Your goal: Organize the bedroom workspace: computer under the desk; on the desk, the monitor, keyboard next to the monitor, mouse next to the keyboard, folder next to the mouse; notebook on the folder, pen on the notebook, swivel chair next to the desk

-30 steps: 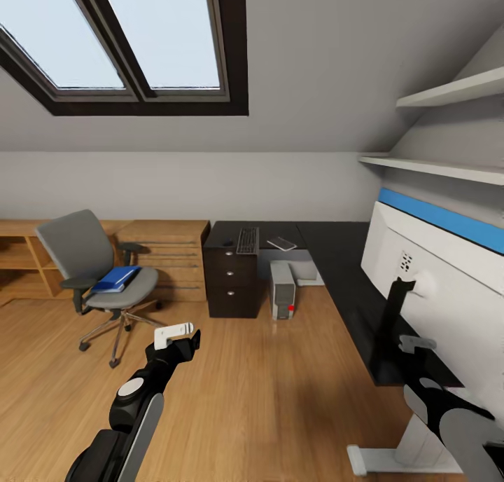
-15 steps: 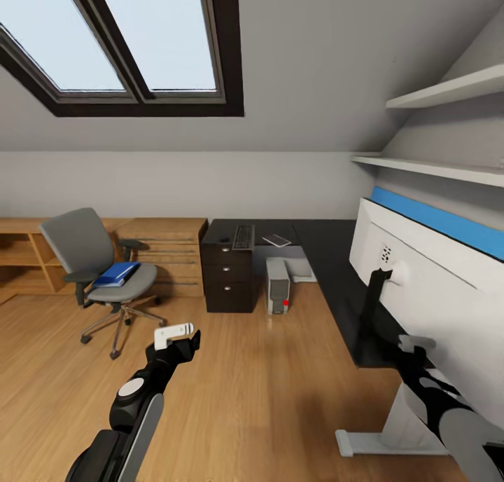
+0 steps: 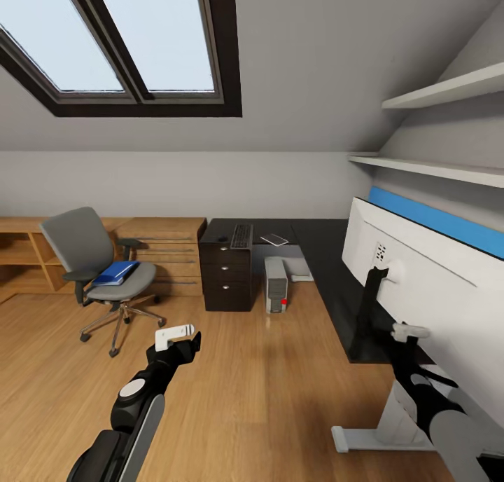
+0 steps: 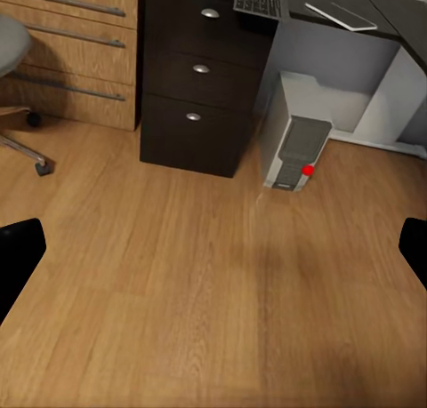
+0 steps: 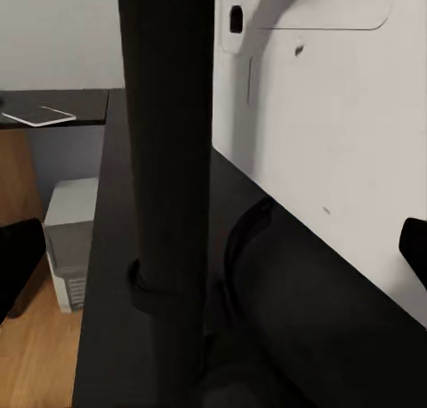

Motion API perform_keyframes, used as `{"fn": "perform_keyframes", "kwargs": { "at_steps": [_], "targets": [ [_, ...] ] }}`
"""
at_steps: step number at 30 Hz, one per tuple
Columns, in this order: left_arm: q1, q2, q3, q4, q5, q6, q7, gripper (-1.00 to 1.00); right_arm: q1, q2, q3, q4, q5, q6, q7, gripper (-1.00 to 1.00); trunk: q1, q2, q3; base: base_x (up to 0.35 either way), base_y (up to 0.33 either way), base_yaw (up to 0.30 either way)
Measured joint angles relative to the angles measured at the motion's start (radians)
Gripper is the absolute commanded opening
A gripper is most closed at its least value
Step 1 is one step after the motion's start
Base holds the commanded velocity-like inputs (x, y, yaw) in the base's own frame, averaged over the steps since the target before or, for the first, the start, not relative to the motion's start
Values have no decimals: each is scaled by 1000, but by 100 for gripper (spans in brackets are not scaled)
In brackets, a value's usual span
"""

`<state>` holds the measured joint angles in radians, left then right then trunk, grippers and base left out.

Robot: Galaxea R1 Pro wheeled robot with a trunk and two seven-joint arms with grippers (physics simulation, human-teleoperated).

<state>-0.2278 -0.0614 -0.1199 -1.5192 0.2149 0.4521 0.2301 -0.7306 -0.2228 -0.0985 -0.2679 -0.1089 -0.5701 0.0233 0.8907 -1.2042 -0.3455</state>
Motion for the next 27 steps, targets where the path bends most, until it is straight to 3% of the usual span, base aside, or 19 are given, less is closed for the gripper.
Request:
{"fn": "perform_keyframes", "kwargs": {
  "at_steps": [6, 8, 10, 15, 16, 17, 20, 23, 24, 27],
  "targets": [
    [0, 0, -1, 2, 0, 0, 0, 100, 67, 9, 0, -120, 0, 7, -3, 100, 0, 0, 0, 0, 0, 0],
    [0, -1, -2, 6, 0, 0, 2, 100, 133, 11, -1, -240, -3, 39, -16, 100, -8, 14, 6, 0, 0, 0],
    [0, -1, -3, 8, 0, 0, 2, 100, 157, 11, -1, -288, -4, 64, -28, 100, -15, 28, 12, 0, 0, 0],
    [0, -1, -5, 22, 0, 0, 3, 100, 230, 13, -1, -446, -4, 163, -55, 100, -31, 56, 25, 0, 0, 0],
    [0, -1, -5, 30, 0, -1, 3, 100, 275, 14, -1, -546, -7, 262, -62, 100, -31, 56, 25, 0, 0, 0],
    [0, -1, -6, 31, -1, 0, 3, 100, 284, 14, -2, -569, -9, 294, -63, 100, -31, 56, 25, 0, 0, 0],
    [0, -2, -6, 34, -1, -1, 3, 100, 303, 14, -9, -625, -26, 407, -67, 100, -31, 56, 25, 0, 0, 0],
    [0, -2, -6, 35, -1, -1, 2, 100, 309, 14, -27, -648, -47, 463, -68, 100, -31, 56, 25, 0, -52, 0],
    [0, -1, -8, 36, -3, -2, 2, 100, 313, 13, -72, -665, -68, 503, -69, 100, -31, 56, 25, 0, -187, 0],
    [0, -2, -10, 37, -3, -2, 2, 100, 315, 13, -92, -670, -76, 517, -66, 100, -31, 56, 25, 0, -248, 0]
  ]
}}
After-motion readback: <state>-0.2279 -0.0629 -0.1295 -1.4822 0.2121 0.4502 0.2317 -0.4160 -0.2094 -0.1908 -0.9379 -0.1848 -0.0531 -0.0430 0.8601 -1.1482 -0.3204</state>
